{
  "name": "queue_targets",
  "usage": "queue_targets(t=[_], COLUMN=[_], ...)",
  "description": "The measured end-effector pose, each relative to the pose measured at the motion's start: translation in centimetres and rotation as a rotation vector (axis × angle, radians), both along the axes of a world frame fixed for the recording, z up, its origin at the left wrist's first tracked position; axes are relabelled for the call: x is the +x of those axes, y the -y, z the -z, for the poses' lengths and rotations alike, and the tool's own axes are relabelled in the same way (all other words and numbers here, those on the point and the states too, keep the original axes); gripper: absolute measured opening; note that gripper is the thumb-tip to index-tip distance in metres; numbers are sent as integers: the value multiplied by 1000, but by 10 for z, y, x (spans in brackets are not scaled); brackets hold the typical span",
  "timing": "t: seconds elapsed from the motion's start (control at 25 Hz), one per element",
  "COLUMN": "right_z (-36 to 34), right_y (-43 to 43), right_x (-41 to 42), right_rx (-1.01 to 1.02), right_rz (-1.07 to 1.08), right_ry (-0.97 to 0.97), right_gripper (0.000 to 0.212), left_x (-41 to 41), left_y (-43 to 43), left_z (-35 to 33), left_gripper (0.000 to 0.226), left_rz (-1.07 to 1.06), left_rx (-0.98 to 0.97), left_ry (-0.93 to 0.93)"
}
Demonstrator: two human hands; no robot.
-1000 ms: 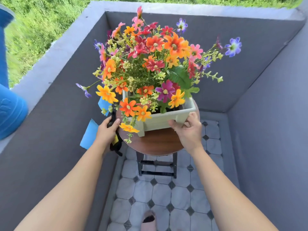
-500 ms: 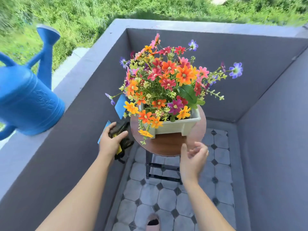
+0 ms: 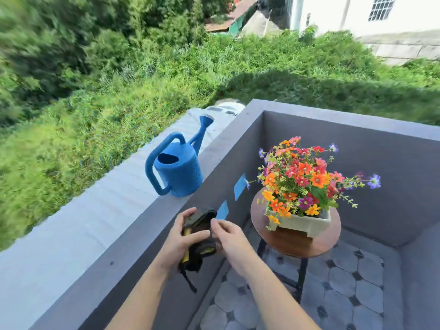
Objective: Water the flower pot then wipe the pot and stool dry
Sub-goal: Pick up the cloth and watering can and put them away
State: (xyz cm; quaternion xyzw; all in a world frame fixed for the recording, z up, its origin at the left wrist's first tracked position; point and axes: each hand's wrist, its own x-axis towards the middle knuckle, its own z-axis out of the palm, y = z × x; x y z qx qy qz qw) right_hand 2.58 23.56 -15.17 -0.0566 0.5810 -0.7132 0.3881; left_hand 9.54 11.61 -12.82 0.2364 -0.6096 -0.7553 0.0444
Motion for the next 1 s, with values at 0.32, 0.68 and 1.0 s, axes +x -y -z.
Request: queue_targets(t=[0.32, 0.68, 1.0], right_z=[-58, -86, -98], right_y=[12, 8, 25], right_x=[2, -17, -38], right_rx=[-13, 136, 204], right_rz=[-118, -189, -17], right_ry=[-44, -35, 171], right_gripper=[35, 15, 44], left_x=[17, 7, -12], left_y=[4, 8, 18], left_z=[-40, -54, -69], left_gripper=[14, 32, 28], left_rz=[-160, -93, -184], left_rx=[-319, -34, 33], left_ry=[29, -18, -78])
